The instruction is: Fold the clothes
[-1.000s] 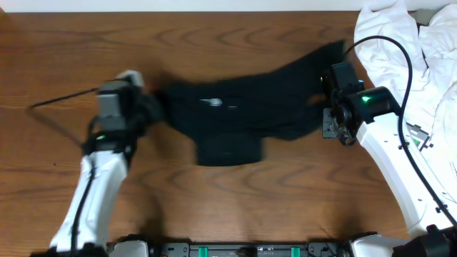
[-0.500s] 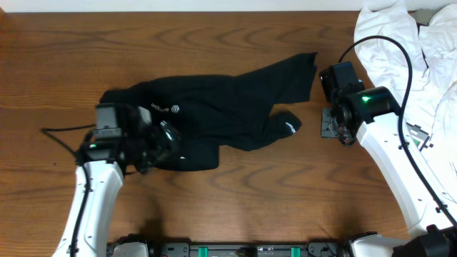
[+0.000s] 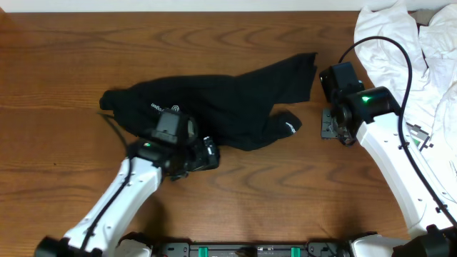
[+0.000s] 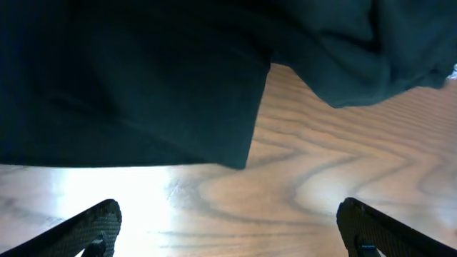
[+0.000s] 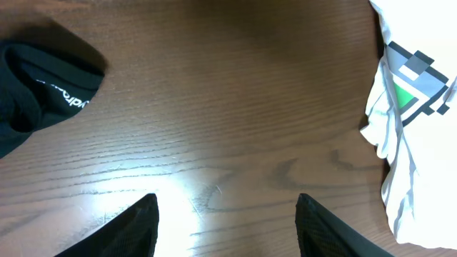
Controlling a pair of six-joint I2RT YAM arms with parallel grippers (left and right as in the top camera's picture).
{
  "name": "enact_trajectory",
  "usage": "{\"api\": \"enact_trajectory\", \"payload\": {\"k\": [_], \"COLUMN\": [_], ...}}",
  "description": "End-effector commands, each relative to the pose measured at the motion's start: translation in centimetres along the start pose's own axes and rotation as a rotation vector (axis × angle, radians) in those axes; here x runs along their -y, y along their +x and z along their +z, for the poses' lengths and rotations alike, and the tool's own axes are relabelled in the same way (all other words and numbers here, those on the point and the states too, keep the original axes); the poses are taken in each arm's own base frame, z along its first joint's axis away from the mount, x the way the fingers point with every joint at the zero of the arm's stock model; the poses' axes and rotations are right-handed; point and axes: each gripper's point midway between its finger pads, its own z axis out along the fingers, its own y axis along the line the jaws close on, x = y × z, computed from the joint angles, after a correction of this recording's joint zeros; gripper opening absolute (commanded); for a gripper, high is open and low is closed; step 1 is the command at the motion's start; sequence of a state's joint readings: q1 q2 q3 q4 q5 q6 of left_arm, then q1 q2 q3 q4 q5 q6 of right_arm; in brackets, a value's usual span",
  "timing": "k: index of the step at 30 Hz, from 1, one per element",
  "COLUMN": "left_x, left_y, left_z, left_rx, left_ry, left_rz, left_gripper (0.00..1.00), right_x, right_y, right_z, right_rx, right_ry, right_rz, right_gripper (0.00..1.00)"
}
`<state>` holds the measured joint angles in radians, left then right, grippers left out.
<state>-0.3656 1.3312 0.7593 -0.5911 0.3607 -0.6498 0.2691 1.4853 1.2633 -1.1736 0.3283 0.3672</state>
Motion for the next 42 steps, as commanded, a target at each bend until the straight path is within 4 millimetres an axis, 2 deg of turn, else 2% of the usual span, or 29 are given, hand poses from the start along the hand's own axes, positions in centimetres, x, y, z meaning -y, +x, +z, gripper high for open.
{"api": "enact_trajectory", "payload": {"k": [1, 7, 10, 13, 14, 16, 19, 21, 23, 27, 30, 35, 38, 41, 42], "left_x": [-1.1, -1.7, -2.0, -2.3, -2.4, -2.6, -3.3, -4.8, -6.9, -10.9, -12.8, -13.6, -15.5, -17.6, -18.0], "left_y": [0.2, -0.3, -0.6, -0.4, -0.3, -0.1, 0.5, 0.8, 0.8, 0.2, -0.4, -1.6, -1.7, -1.9, -1.9], "left_z": [1.9, 5.2, 6.5, 7.0, 7.0, 6.8, 5.9, 4.6, 2.5, -2.9, -6.3, -9.4, -11.2, -12.8, -13.0], "left_rx": [0.007, 0.000, -0.006, -0.018, -0.021, -0.030, -0.049, -0.046, -0.028, 0.086, 0.193, 0.320, 0.377, 0.418, 0.423], "left_ry": [-0.092, -0.148, -0.156, -0.169, -0.173, -0.182, -0.211, -0.281, -0.380, -0.553, -0.604, -0.559, -0.642, -0.753, -0.765], "left_rz": [-0.104, -0.150, -0.152, -0.156, -0.157, -0.158, -0.126, -0.106, -0.117, -0.163, -0.209, -0.261, -0.297, -0.330, -0.343], "left_gripper": [0.98, 0.99, 0.84, 0.48, 0.31, 0.06, 0.06, 0.06, 0.06, 0.06, 0.06, 0.06, 0.08, 0.14, 0.32], "right_x": [0.4, 0.4, 0.4, 0.4, 0.4, 0.4, 0.5, 0.4, 0.4, 0.0, -1.7, -5.1, -5.7, -5.9, -5.9], "right_y": [-0.3, -0.3, -0.3, -0.3, -0.3, -0.3, -0.3, -0.4, -0.5, -1.0, -1.2, -1.5, -1.7, -1.9, -2.0], "right_z": [-0.6, -0.6, -0.6, -0.6, -0.6, -0.6, -0.6, -0.6, -0.6, -0.6, -0.7, -0.9, -0.7, -0.3, -0.1], "right_rx": [0.021, 0.021, 0.021, 0.021, 0.021, 0.022, 0.022, 0.025, 0.032, 0.051, 0.054, 0.081, 0.094, 0.095, 0.091], "right_ry": [-0.003, -0.003, -0.003, -0.003, -0.003, -0.003, -0.002, -0.004, -0.006, -0.027, -0.115, -0.299, -0.320, -0.320, -0.319], "right_rz": [0.025, 0.025, 0.025, 0.025, 0.021, 0.013, 0.010, 0.012, 0.014, -0.002, -0.060, -0.192, -0.211, -0.211, -0.211], "right_gripper": [0.60, 0.60, 0.60, 0.60, 0.60, 0.60, 0.60, 0.60, 0.61, 0.64, 0.65, 0.68, 0.68, 0.69, 0.70]}}
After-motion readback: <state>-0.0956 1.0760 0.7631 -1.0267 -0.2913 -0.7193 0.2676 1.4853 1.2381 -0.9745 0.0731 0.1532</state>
